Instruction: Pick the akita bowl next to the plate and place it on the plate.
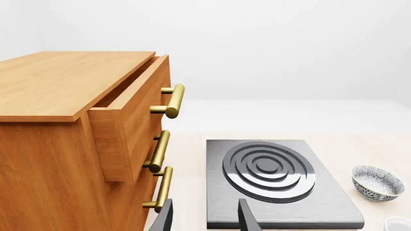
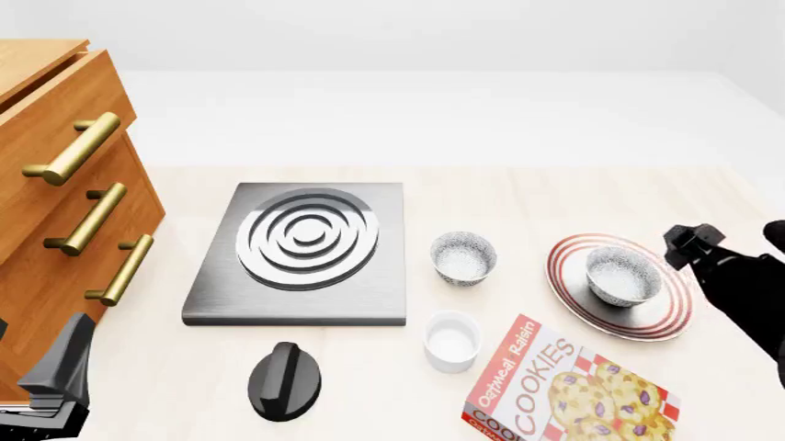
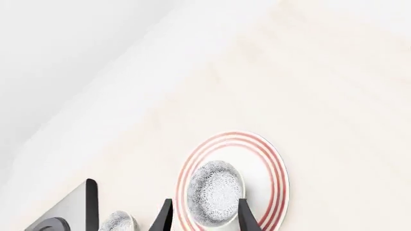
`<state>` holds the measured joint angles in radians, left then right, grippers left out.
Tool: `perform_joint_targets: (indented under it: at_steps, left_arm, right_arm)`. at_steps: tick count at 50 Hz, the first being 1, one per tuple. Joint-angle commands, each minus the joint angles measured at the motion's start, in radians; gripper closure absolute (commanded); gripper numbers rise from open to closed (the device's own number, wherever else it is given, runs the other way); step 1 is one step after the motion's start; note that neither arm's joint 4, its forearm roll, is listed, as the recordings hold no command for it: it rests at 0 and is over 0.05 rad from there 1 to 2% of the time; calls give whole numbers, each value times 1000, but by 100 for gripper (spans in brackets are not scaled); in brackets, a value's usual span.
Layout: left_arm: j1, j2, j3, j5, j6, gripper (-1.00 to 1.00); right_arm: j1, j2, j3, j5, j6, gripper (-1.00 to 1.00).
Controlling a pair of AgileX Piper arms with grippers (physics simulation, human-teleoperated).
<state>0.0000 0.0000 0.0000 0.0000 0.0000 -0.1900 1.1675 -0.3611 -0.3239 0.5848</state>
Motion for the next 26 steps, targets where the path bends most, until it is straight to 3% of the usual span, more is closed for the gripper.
perform_joint_targets:
  at_steps: [1,13,18,21,24,26]
  left_arm:
    - [0,0,0,0,0,-100]
    - [0,0,0,0,0,-100]
    - [0,0,0,0,0,-100]
    - [0,0,0,0,0,-100]
    - [0,0,0,0,0,-100]
    - [0,0,0,0,0,-100]
  right_arm:
    - [18,-382,22,221,36,-100]
    - [-16,-789,28,436,56,-100]
    - [3,-914,80,505,103,-100]
    - [-30,-996,77,543,83,-100]
    - [-5,-1058,88,597,117,-100]
    - [12,-1165,55,680,107,-100]
